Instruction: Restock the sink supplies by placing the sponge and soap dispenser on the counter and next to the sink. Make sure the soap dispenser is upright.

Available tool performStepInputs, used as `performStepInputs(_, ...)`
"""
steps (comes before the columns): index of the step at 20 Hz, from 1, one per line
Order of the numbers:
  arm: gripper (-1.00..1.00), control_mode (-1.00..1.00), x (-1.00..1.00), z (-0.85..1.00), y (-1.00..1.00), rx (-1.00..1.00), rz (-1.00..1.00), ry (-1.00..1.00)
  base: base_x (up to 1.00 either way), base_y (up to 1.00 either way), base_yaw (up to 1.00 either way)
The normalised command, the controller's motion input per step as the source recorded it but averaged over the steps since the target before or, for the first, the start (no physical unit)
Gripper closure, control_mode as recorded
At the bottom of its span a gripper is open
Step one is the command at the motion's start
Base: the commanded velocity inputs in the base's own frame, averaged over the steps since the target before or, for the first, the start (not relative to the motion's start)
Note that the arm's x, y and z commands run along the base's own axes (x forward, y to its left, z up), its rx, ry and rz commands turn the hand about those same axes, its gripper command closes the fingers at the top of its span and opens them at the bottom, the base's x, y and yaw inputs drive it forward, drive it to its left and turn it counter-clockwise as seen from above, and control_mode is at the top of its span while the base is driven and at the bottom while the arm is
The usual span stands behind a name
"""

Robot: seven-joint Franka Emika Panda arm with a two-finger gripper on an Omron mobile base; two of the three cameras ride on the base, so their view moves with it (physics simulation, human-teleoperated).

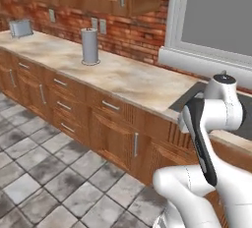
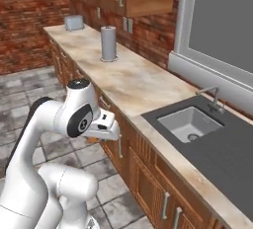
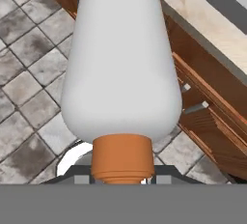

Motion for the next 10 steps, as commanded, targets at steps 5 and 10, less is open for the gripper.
performStepInputs(5,1.0,1.0,0.0,0.0,0.0,0.0,0.0,0.0,0.99,0.18,-0.45)
performStepInputs(10,1.0,1.0,0.0,0.0,0.0,0.0,0.0,0.0,0.95,0.59,-0.44)
